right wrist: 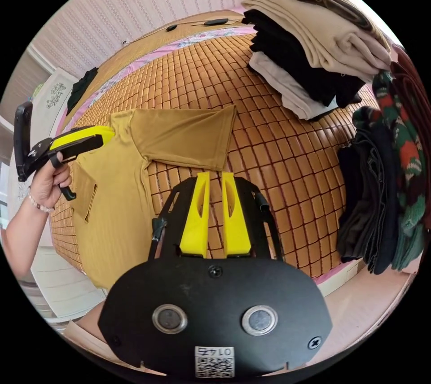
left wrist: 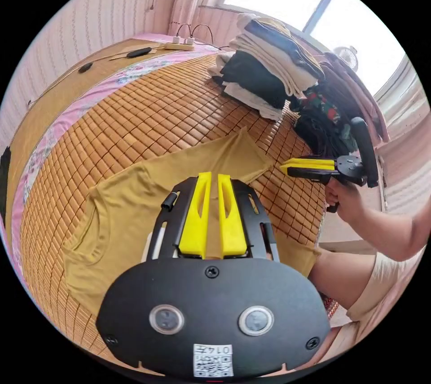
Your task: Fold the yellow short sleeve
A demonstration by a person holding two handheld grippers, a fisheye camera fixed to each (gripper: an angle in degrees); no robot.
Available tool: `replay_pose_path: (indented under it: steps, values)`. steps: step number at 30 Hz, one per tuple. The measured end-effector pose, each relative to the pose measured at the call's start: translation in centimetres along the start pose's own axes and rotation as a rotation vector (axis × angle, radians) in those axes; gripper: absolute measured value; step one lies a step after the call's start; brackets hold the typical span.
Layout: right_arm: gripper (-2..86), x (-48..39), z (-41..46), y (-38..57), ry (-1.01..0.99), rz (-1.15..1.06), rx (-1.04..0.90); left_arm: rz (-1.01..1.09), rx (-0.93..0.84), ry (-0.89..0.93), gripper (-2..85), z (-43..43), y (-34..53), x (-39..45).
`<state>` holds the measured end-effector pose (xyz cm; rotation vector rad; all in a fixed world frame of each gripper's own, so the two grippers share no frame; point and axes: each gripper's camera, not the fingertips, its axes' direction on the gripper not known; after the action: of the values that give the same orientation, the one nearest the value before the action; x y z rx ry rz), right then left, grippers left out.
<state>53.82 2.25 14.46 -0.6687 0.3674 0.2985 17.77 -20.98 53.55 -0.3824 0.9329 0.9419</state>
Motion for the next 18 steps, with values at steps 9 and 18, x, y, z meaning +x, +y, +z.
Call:
replay_pose_path:
  steps: [9, 18]
  values:
    - [0.7, 5.5, 0.1, 0.0, -0.118, 0.045, -0.035, 0.148, -0.119, 0.002, 4.6, 9.4, -10.6, 4.4]
    - [-0.4, 9.2, -0.8, 1.3, -0.215, 0.057, -0.042, 0.222, -0.23, 0.022, 4.7, 13.9, -11.5, 6.5]
